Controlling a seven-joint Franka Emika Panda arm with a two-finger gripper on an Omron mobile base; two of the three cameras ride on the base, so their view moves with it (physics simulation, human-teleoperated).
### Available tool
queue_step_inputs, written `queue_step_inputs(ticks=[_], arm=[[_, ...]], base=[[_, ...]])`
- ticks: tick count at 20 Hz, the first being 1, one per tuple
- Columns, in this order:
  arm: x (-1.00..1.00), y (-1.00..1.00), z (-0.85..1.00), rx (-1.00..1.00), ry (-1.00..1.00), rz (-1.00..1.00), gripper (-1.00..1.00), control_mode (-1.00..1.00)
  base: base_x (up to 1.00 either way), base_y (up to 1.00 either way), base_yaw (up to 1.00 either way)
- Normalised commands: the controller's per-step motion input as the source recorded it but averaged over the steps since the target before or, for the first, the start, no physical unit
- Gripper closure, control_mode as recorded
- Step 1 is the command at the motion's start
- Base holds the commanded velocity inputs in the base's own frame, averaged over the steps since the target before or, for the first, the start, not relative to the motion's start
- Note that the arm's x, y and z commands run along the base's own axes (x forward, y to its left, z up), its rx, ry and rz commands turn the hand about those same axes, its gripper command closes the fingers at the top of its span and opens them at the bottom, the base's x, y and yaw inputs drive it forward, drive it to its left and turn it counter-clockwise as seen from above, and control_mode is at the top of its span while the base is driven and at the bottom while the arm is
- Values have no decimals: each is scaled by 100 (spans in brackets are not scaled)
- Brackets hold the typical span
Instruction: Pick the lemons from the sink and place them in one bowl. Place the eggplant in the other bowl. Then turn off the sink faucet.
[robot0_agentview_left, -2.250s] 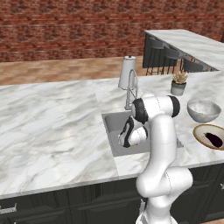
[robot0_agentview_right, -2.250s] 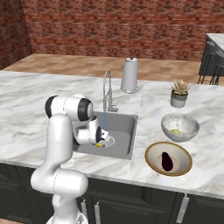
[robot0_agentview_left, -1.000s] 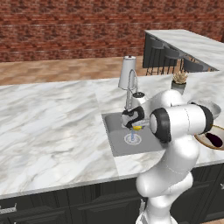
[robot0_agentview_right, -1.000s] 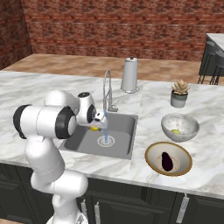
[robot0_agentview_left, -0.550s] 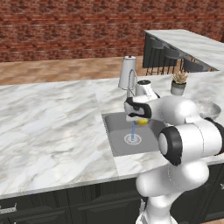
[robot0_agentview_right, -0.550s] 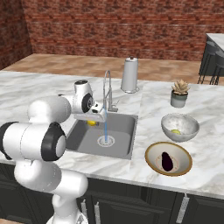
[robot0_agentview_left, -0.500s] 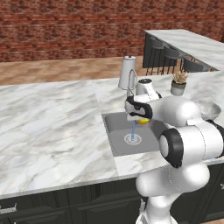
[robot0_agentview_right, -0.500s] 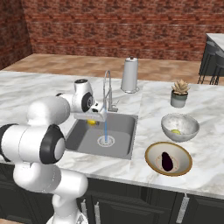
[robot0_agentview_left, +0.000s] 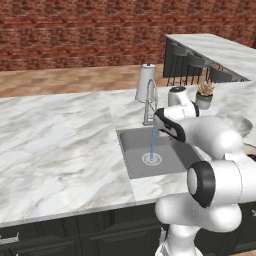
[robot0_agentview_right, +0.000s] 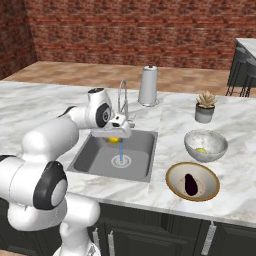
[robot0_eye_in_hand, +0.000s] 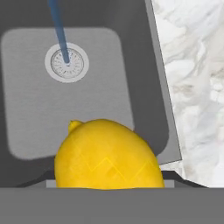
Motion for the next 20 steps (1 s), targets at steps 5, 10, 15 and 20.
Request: queue_step_inputs(ticks=[5,10,15,20], arm=[[2,-80,21,-9,0,-2,100,-100],[21,-88,51,0,0,0,100,-100],[8,-97,43,2,-5,1,100,-100],[1,-99,29,7,-8,3,100,-100]], base=[[0,0,0],[0,0,0],[0,0,0],[0,0,0]])
